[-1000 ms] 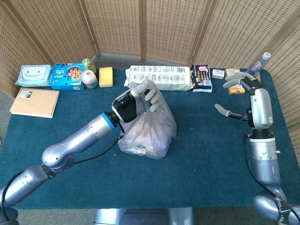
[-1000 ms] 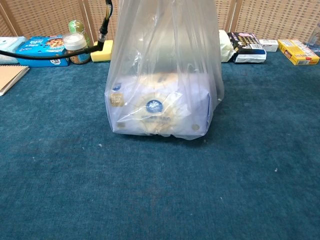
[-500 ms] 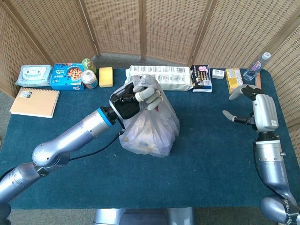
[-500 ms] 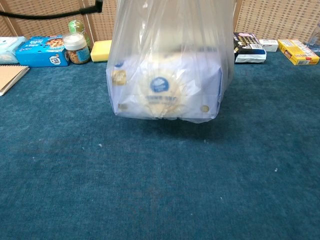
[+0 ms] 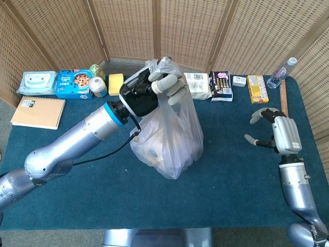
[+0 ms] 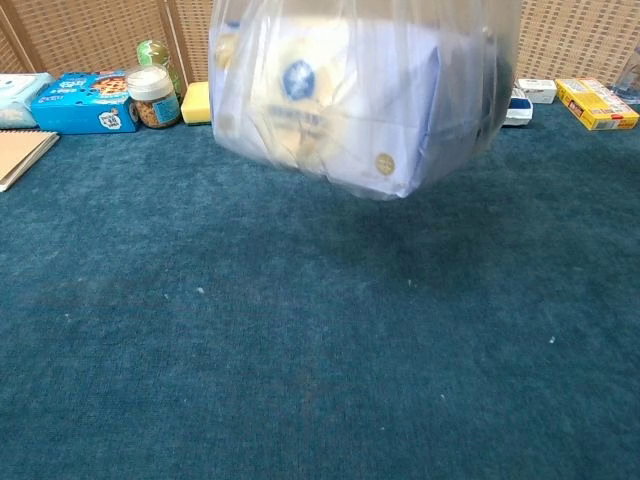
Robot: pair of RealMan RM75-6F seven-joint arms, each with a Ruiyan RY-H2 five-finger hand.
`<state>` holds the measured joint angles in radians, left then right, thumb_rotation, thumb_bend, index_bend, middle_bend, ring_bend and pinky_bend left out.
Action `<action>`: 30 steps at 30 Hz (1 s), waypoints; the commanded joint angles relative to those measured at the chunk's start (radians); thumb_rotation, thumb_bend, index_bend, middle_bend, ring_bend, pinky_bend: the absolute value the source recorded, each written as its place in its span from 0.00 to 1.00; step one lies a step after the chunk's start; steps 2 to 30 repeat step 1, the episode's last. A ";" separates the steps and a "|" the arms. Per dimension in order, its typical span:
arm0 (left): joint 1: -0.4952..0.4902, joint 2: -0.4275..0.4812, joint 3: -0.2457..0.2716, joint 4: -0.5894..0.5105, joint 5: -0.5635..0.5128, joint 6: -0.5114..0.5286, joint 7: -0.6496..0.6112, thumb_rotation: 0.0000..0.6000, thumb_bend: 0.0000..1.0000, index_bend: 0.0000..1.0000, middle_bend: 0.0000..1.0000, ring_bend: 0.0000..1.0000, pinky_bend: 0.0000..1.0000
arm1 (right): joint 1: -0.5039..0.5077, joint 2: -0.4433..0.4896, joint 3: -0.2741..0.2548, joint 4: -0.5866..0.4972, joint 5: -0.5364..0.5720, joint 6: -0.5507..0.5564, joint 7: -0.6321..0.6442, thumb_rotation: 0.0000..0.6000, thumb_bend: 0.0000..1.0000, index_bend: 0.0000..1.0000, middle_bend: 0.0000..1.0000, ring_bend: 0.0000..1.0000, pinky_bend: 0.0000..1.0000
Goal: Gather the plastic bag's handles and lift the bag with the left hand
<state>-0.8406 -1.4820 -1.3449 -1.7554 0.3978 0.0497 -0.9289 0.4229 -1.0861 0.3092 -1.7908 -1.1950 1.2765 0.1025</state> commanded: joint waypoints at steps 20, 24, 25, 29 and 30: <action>-0.010 0.015 -0.005 -0.005 -0.008 0.009 -0.013 1.00 0.33 0.83 0.80 0.71 0.70 | -0.008 -0.009 -0.010 0.008 -0.007 -0.001 0.005 1.00 0.18 0.51 0.42 0.32 0.29; -0.010 0.015 -0.005 -0.005 -0.008 0.009 -0.013 1.00 0.33 0.83 0.80 0.71 0.70 | -0.008 -0.009 -0.010 0.008 -0.007 -0.001 0.005 1.00 0.18 0.51 0.42 0.32 0.29; -0.010 0.015 -0.005 -0.005 -0.008 0.009 -0.013 1.00 0.33 0.83 0.80 0.71 0.70 | -0.008 -0.009 -0.010 0.008 -0.007 -0.001 0.005 1.00 0.18 0.51 0.42 0.32 0.29; -0.010 0.015 -0.005 -0.005 -0.008 0.009 -0.013 1.00 0.33 0.83 0.80 0.71 0.70 | -0.008 -0.009 -0.010 0.008 -0.007 -0.001 0.005 1.00 0.18 0.51 0.42 0.32 0.29; -0.010 0.015 -0.005 -0.005 -0.008 0.009 -0.013 1.00 0.33 0.83 0.80 0.71 0.70 | -0.008 -0.009 -0.010 0.008 -0.007 -0.001 0.005 1.00 0.18 0.51 0.42 0.32 0.29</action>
